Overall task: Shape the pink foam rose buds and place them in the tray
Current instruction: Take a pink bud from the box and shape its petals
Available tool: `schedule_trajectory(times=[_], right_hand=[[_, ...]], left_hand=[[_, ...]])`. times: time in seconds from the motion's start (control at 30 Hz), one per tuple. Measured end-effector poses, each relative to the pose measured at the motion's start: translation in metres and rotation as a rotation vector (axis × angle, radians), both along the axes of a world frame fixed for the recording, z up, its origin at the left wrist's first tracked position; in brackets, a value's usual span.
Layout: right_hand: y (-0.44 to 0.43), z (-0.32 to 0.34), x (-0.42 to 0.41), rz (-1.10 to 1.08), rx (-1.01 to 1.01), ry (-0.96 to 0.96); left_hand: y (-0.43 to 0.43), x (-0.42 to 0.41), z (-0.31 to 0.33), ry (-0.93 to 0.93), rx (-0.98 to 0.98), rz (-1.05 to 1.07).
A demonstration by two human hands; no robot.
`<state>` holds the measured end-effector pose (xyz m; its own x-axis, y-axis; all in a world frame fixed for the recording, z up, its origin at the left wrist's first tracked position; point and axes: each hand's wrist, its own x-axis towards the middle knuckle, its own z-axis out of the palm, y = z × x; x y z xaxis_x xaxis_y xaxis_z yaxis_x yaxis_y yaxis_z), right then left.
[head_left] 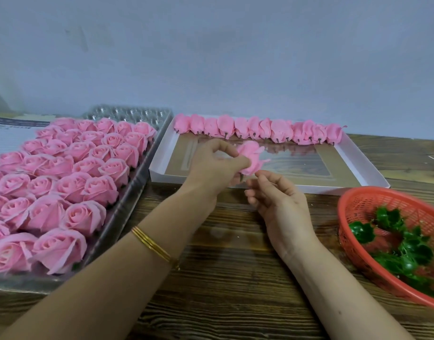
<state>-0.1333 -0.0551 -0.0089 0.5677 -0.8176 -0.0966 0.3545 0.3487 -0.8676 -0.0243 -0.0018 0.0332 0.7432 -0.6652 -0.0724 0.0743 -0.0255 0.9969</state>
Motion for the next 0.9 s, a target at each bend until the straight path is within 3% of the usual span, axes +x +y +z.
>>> schedule_trajectory(times=[0.17,0.6,0.77,0.9], right_hand=[[-0.002,-0.003,0.000,0.017,-0.049,0.033],[-0.001,-0.007,-0.001,0.038,-0.128,0.047],[0.000,-0.008,-0.002,0.042,-0.177,0.063],[0.004,-0.006,-0.003,0.018,-0.280,0.108]], left_hand=[[0.011,-0.006,-0.016,0.063,-0.021,-0.039],[0.025,-0.014,-0.038,-0.141,-0.149,-0.029],[0.028,-0.014,-0.037,-0.042,-0.198,-0.078],[0.028,-0.016,-0.037,-0.074,-0.226,-0.101]])
